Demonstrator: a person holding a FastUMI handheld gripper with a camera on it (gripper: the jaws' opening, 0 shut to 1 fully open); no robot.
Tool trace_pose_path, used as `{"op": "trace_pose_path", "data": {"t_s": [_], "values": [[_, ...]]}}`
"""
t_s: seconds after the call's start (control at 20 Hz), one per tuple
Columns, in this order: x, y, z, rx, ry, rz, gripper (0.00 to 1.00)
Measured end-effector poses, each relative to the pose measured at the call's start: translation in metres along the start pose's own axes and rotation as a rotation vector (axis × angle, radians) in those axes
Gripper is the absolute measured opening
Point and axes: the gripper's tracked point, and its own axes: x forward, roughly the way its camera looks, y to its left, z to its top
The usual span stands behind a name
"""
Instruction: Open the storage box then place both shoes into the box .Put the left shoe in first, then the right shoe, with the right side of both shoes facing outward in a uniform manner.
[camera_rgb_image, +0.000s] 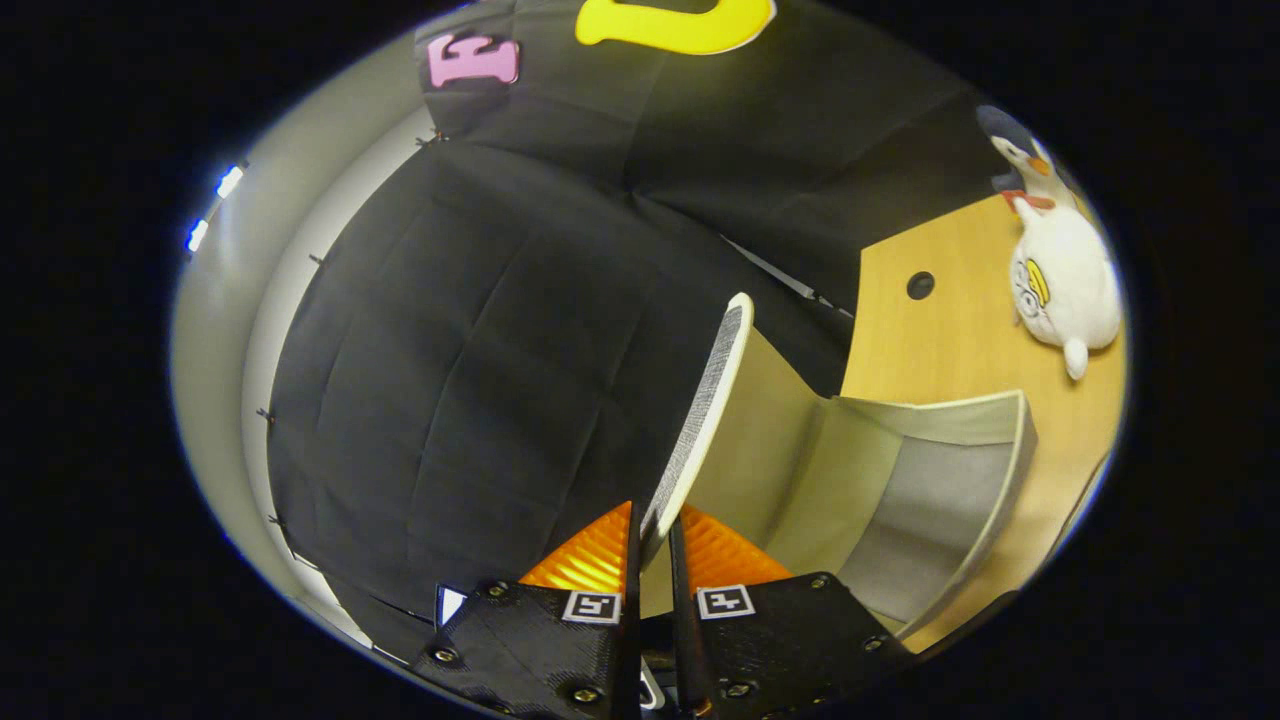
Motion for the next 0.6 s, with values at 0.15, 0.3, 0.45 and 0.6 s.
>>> {"op": "trace_pose_path", "data": {"t_s": [0.15, 0.3, 0.45, 0.6], "values": [[0.047, 0.019, -0.006, -0.033, 0.032, -0.020, 0.14], [0.089, 0.029, -0.014, -0.059, 0.069, -0.059, 0.14], [0.124, 0.032, -0.023, -0.125, 0.113, -0.117, 0.21], [0.148, 0.027, -0.033, -0.197, 0.144, -0.154, 0.48]]}}
